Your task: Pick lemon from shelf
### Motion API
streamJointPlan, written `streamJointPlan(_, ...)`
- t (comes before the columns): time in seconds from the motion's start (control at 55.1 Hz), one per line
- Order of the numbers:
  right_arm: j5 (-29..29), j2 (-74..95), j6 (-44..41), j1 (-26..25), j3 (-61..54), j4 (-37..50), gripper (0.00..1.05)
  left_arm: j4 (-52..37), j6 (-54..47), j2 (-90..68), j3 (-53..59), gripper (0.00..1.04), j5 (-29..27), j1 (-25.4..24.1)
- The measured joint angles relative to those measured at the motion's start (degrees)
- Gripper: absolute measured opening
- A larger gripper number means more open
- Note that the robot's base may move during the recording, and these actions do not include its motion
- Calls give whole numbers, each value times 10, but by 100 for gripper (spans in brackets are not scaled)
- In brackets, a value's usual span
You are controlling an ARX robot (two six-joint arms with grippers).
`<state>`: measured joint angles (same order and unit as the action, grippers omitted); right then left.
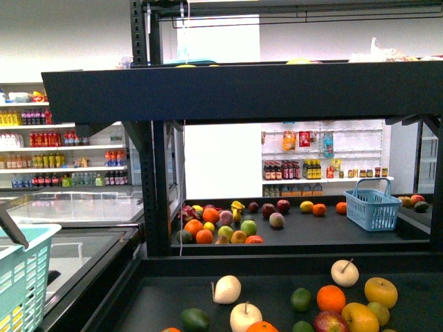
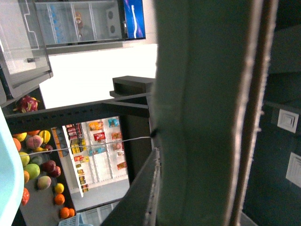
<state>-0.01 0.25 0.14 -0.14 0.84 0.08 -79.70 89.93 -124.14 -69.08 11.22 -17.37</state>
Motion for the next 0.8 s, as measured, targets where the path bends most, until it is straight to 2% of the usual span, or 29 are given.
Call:
streamJointPlan(0.272, 0, 0, 0, 0, 0, 0, 97, 36, -39, 4, 2, 63, 21, 0)
streamJointPlan(0.454, 0, 0, 0, 0, 0, 0, 97, 57, -58, 49, 21, 96, 33, -3)
streamJointPlan(0.49, 0, 0, 0, 0, 0, 0, 97, 60, -62, 58, 24, 99, 36, -3)
streamJointPlan(0.544, 0, 0, 0, 0, 0, 0, 97, 68, -65, 78, 32, 96, 37, -4)
streamJointPlan(0.798, 0, 0, 0, 0, 0, 0, 97, 115, -83, 139, 79, 97, 47, -5)
